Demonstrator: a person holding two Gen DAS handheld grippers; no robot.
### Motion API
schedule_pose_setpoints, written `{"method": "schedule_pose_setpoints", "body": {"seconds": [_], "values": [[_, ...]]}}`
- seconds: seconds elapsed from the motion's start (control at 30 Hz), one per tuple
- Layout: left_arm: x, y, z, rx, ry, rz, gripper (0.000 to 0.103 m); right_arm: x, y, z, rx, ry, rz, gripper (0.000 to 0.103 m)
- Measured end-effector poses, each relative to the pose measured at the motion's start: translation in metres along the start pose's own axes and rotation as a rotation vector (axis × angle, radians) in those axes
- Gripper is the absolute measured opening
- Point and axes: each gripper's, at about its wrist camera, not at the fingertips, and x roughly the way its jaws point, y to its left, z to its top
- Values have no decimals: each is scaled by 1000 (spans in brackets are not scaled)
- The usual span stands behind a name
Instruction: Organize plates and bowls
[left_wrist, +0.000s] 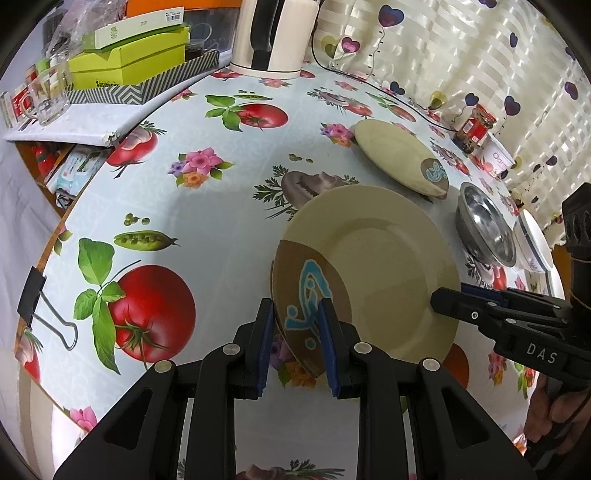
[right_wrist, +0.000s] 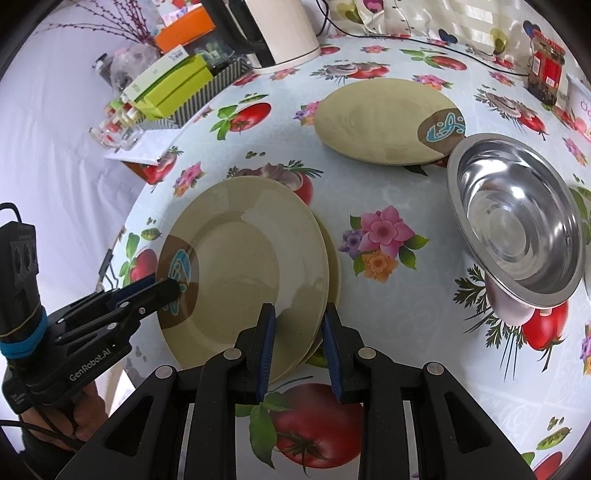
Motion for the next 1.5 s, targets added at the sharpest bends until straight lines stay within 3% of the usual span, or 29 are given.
{"method": "schedule_pose_setpoints", "body": {"seconds": [0.63,1.13,1.5], "values": [[-1,2,4,3,-18,-5,25,-6,1,3,-54,-47,-80,28],[-35,-6,15,-5,-101,30,25,-44,11,-1,-79,-135,-44,32],[-33,-22,24,25,-106,18,25,-59,10,0,-89,-166,-35,36]]}}
